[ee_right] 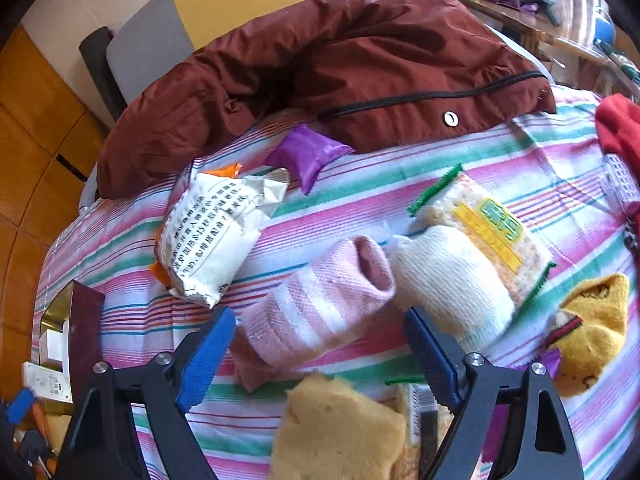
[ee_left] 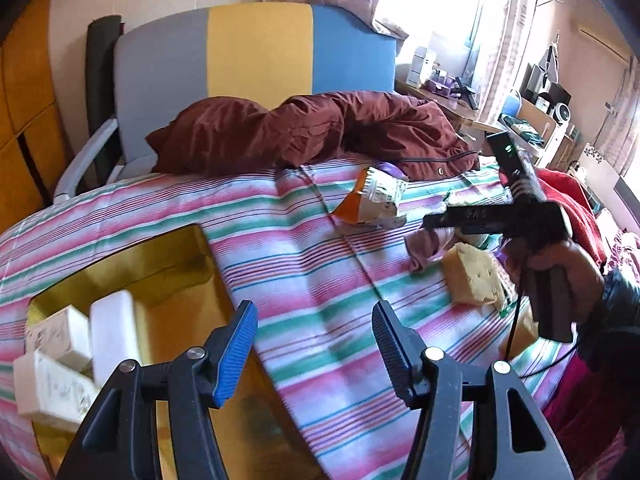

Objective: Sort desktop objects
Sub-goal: 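Grasp the white-and-orange snack packet with the left tool while the right tool grasps the pink sock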

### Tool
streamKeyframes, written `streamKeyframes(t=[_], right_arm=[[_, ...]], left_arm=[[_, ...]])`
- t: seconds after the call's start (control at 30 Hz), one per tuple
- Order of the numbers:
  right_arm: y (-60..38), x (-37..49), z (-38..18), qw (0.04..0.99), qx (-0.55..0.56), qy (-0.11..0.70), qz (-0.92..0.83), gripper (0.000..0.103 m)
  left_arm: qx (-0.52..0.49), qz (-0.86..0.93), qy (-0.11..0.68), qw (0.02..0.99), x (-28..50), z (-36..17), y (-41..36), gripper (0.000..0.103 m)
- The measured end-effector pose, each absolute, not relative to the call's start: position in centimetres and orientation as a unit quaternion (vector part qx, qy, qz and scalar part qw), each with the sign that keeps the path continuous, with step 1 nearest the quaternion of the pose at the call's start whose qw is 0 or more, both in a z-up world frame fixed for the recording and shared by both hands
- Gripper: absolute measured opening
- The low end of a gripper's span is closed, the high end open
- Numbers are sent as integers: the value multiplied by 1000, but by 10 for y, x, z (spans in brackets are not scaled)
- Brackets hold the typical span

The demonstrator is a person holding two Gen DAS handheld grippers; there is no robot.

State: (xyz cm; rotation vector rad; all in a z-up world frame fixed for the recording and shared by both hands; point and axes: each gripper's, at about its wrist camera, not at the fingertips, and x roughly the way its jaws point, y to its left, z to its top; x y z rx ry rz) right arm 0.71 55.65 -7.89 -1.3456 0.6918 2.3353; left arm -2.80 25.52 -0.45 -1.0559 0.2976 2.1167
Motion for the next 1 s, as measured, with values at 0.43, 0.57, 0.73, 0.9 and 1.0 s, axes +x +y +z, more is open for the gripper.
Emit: streamKeyframes(t=[0.43,0.57,0.73,0.9,1.0], right_arm=[[546,-3,-75,178,-496,190,829,43],[540,-4,-70,168,-497,177,833,43],[540,-5,-73,164,-507,178,827,43],[541,-4,-72,158,-504,183,829,43],[541,-3,-71,154,-503,186,830,42]], left_arm=[[-438,799,115,395,-73,-13,333,60],[-443,787,120,412,-92,-19,365,61],[-445,773,145,428,-108,-31,404,74],[-450,757,167,443,-114,-44,436,83],[-448,754,190,441,-117,-52,452,83]])
